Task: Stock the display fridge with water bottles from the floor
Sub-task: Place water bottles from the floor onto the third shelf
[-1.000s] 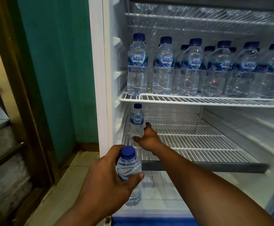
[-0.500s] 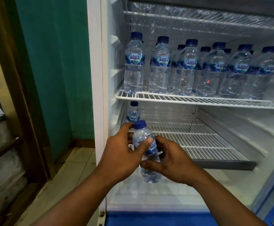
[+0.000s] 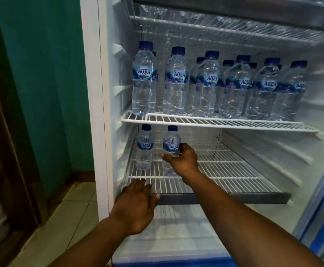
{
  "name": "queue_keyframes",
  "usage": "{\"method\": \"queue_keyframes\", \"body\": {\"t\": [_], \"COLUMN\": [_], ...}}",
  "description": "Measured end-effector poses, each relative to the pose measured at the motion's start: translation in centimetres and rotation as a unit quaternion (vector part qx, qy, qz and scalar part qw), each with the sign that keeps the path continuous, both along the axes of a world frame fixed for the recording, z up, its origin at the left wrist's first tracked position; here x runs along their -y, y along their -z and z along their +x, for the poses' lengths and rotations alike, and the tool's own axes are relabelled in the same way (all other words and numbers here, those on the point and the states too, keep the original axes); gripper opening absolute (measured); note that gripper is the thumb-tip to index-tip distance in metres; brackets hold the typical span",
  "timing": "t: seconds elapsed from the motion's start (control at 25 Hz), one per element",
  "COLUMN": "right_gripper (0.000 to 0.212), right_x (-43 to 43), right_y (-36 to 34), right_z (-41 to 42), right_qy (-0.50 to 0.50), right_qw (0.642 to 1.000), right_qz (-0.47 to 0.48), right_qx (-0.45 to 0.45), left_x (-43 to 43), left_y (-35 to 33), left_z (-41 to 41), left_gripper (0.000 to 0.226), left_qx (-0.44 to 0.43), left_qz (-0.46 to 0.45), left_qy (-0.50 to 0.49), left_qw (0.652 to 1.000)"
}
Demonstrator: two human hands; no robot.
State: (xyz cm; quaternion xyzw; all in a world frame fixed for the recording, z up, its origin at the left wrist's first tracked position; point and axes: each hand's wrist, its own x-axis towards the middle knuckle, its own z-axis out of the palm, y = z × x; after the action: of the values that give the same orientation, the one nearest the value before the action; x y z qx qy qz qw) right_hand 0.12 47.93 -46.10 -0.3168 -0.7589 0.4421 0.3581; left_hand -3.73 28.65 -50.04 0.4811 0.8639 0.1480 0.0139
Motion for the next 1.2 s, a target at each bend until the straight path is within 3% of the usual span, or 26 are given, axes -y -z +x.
{"method": "queue_keyframes", "body": {"t": [0.16, 0.56, 0.96, 1.12, 1.2], "right_gripper": [0.059, 0.065, 0.069, 0.072, 0.047], "right_x": [-0.7, -1.2, -1.6, 0.4, 3.4], "right_y": [1.6, 3.0, 3.6, 2.5, 1.6], "right_z": [-2.8, -3.0, -3.7, -1.6, 0.9], "right_qy": [0.026, 0.004, 0.002, 0.025, 0.013], "right_qw": [1.000, 0.997, 0.997, 0.994, 0.990], "right_qz": [0.003, 0.063, 0.051, 0.078, 0.130], "right_qx": [-0.006, 0.045, 0.059, 0.076, 0.051], "left_x": [-0.5, -0.9, -0.9, 0.7, 3.8], "left_y": [0.7, 1.4, 1.6, 1.9, 2.6], "left_z": [-0.4, -0.6, -0.8, 0.1, 0.9], "left_gripper": [0.057, 0.056, 0.056, 0.061, 0.059], "left_qx": [-0.028, -0.055, -0.072, -0.068, -0.073], "left_qz": [-0.043, -0.025, 0.000, 0.067, 0.141], "left_qy": [-0.009, -0.007, -0.002, 0.043, 0.079], "left_qw": [0.999, 0.998, 0.997, 0.995, 0.984]}}
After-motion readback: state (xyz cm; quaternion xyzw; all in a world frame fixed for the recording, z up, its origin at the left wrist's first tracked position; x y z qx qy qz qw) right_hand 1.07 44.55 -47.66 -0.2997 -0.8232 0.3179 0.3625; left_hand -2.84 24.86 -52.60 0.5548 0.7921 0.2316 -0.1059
